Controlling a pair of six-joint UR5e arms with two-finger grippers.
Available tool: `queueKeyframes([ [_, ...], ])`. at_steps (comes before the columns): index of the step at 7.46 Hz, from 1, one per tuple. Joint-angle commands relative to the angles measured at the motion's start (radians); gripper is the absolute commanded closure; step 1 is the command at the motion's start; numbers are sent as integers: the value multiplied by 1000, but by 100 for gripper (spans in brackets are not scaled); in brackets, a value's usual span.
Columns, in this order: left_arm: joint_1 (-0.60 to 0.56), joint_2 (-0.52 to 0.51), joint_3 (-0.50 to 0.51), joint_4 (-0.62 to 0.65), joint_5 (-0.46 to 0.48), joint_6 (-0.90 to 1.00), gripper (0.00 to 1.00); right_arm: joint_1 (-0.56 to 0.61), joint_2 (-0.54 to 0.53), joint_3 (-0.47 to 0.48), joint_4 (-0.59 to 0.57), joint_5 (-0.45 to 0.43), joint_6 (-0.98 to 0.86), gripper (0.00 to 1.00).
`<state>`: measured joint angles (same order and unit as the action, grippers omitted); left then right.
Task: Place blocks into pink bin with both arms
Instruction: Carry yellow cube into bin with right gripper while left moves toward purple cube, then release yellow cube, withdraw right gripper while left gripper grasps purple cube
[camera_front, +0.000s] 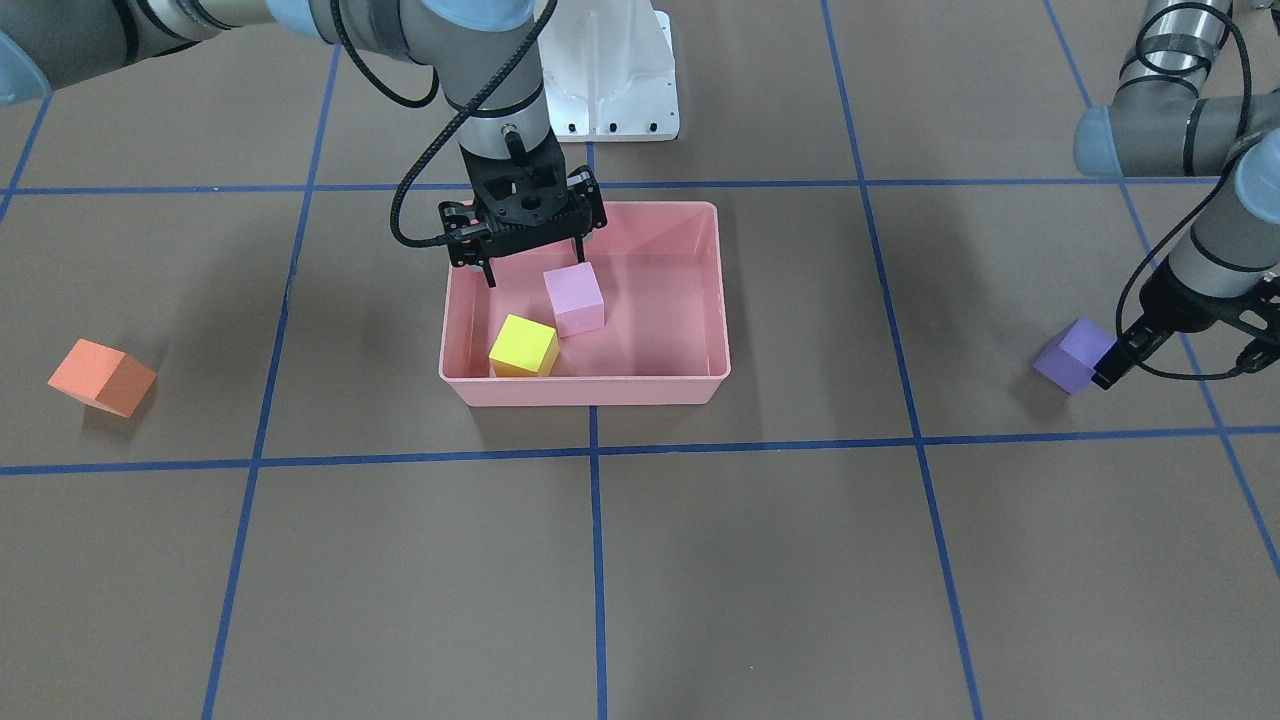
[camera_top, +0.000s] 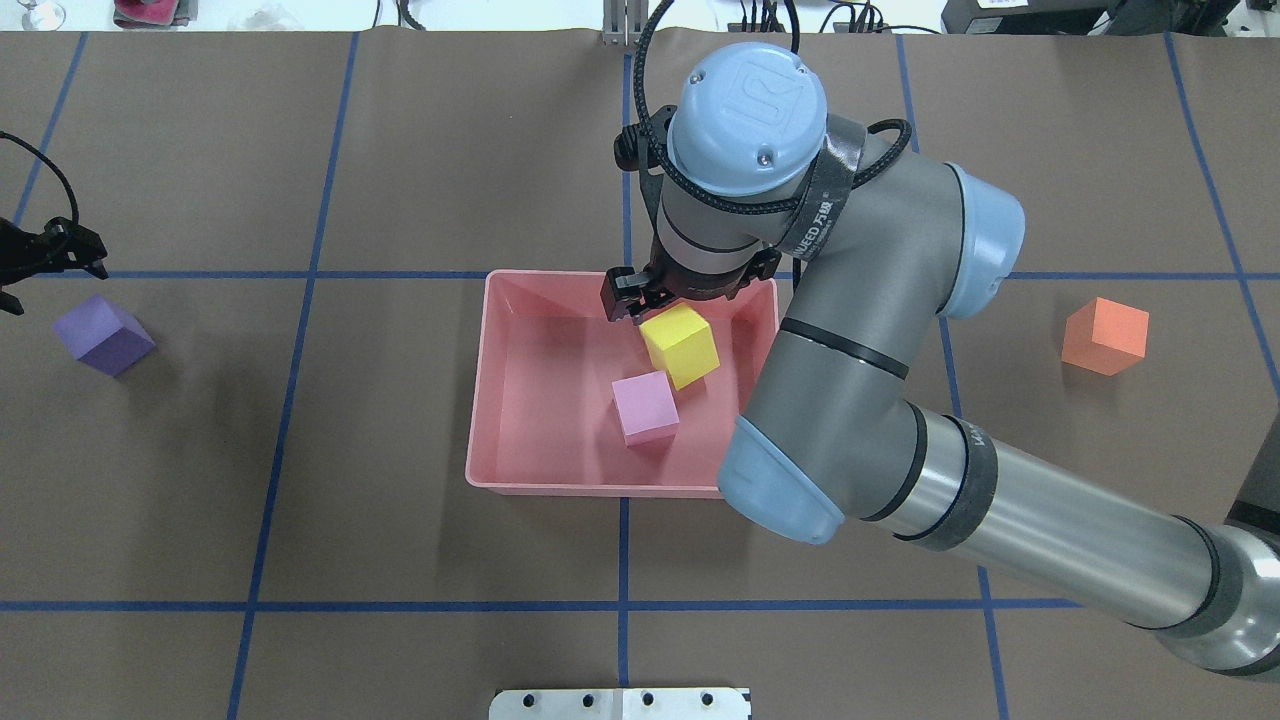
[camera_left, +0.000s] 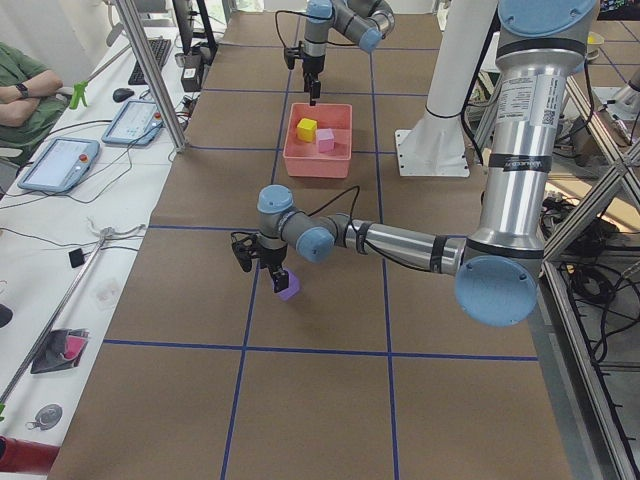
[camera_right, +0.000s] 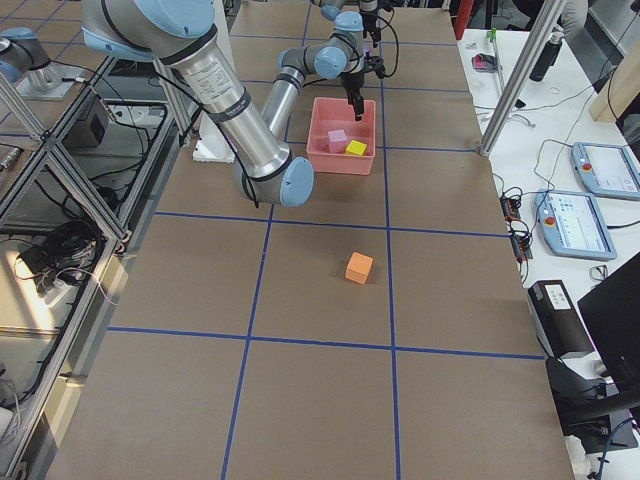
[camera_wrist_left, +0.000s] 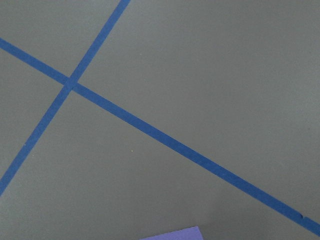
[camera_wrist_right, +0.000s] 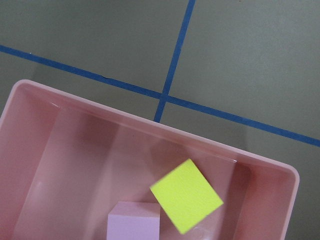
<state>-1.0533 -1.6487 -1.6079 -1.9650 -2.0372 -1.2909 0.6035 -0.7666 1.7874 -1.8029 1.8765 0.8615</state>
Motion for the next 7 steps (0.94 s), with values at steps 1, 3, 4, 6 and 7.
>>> queueKeyframes([
  [1, 47, -2, -3, -3, 46, -45, 0, 16, -2, 6, -1, 0, -16, 1],
  [3, 48, 15, -6, -35, 48, -44, 0, 59, -7, 13, -1, 15, -38, 1],
  [4, 48, 27, -6, -41, 48, -48, 0, 82, -8, 13, -1, 38, -39, 1],
  [6, 64, 35, -6, -44, 48, -73, 0, 142, -32, 13, -3, 68, -125, 1],
  [7, 84, 33, -4, -52, 49, -102, 0, 177, -55, 13, -3, 82, -181, 1],
])
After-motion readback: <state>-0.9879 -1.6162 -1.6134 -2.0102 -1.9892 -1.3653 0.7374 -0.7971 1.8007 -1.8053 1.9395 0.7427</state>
